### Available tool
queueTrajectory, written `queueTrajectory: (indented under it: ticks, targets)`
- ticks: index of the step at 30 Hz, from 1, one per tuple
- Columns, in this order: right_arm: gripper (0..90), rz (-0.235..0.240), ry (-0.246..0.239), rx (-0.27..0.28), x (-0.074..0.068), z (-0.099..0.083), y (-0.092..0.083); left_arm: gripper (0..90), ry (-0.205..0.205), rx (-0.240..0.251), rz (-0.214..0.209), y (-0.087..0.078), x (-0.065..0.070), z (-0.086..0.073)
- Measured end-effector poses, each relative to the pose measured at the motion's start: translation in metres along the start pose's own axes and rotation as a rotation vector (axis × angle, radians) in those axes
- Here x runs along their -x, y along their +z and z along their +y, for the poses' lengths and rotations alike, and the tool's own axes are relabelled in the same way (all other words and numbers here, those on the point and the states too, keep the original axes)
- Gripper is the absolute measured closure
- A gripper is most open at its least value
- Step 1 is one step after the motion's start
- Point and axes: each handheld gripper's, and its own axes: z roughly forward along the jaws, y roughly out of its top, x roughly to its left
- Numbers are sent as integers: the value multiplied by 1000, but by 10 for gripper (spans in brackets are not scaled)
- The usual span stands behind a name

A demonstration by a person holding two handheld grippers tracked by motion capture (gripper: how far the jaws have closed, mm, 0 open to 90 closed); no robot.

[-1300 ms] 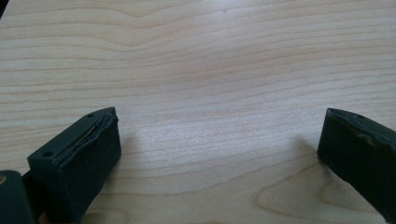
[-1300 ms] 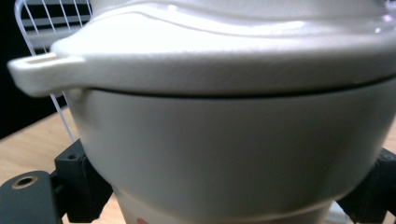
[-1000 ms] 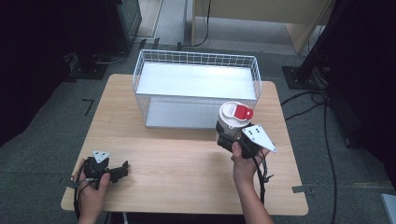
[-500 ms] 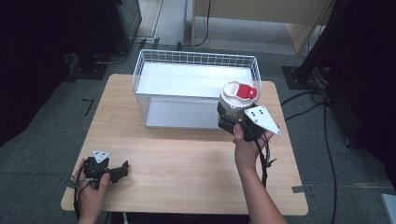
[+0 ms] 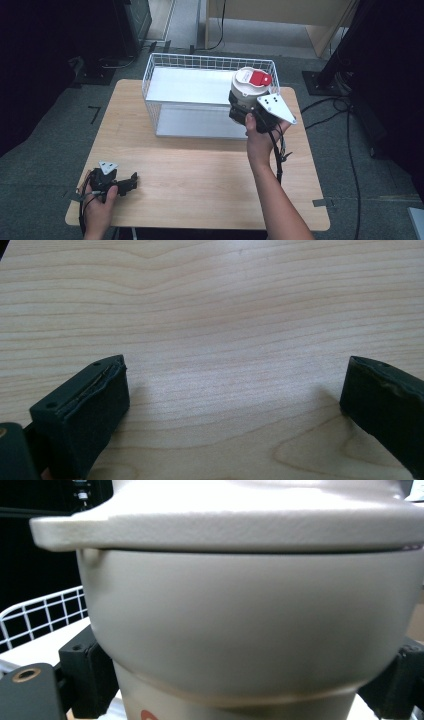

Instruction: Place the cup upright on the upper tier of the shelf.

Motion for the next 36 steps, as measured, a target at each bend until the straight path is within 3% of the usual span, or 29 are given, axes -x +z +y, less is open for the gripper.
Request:
queueTrajectory:
  ticks: [11, 36]
  targets:
    - [93, 2, -7, 3, -9, 16, 29, 0, -1, 0, -1, 0, 0, 0]
    - [93, -2, 13, -38, -23, 13, 106, 0, 2, 0, 0, 0, 0, 0]
